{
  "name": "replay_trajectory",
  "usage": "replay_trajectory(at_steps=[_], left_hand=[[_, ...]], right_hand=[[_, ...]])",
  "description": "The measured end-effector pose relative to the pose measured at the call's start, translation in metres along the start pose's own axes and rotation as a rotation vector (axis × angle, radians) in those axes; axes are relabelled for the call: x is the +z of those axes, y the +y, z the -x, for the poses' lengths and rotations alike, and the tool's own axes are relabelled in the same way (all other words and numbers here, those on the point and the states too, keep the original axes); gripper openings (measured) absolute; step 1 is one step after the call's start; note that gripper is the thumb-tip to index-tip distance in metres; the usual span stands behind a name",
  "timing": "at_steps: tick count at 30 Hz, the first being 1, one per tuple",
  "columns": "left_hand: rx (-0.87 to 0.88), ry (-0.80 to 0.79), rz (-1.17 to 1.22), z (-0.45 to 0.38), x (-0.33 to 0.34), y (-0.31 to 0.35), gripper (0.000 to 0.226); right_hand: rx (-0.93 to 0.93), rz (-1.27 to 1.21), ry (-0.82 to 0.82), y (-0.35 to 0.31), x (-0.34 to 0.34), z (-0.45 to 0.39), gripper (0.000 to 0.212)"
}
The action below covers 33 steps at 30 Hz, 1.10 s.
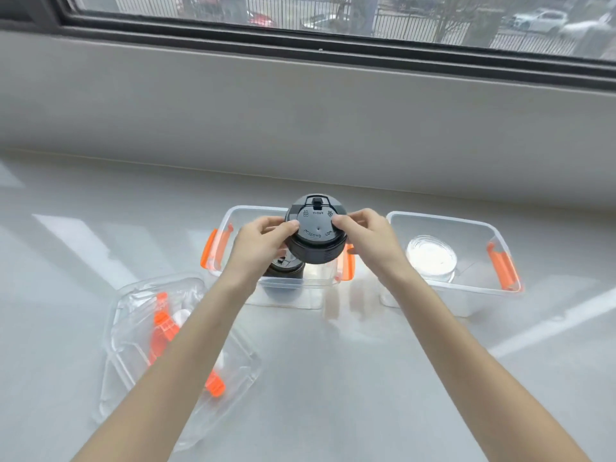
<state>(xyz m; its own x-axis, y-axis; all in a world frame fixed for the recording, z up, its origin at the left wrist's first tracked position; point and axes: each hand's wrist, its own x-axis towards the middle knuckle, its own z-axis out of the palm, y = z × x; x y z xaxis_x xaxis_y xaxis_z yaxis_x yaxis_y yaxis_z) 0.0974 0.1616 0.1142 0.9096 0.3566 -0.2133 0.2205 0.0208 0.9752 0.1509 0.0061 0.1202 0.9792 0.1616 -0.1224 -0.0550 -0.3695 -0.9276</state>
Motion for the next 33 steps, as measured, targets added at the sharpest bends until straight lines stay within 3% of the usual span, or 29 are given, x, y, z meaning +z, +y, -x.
replay_trajectory(at_steps=[8,14,23,27,33], left_hand=[[-0.079,0.016,-0.161,-0.058,-0.030,-0.021,0.037],[-0.178,-0.029,-0.305,-0.085,-0.038,-0.047,0.034],[-0.322,-0.071,-0.366,-0.094,-0.039,-0.057,0.054],[-0.395,-0.126,-0.343,-0.096,-0.038,-0.054,0.039],[-0.402,-0.135,-0.317,-0.098,-0.040,-0.056,0.032]], right_hand=[[0.124,0.051,-0.125,0.013,0.063,-0.051,0.046],[0.241,0.154,-0.201,0.035,0.085,-0.069,0.017],[0.369,0.162,-0.217,0.042,0.095,-0.073,0.020],[0.456,0.079,-0.290,0.040,0.097,-0.074,0.023],[0.326,0.148,-0.281,0.039,0.099,-0.073,0.017]])
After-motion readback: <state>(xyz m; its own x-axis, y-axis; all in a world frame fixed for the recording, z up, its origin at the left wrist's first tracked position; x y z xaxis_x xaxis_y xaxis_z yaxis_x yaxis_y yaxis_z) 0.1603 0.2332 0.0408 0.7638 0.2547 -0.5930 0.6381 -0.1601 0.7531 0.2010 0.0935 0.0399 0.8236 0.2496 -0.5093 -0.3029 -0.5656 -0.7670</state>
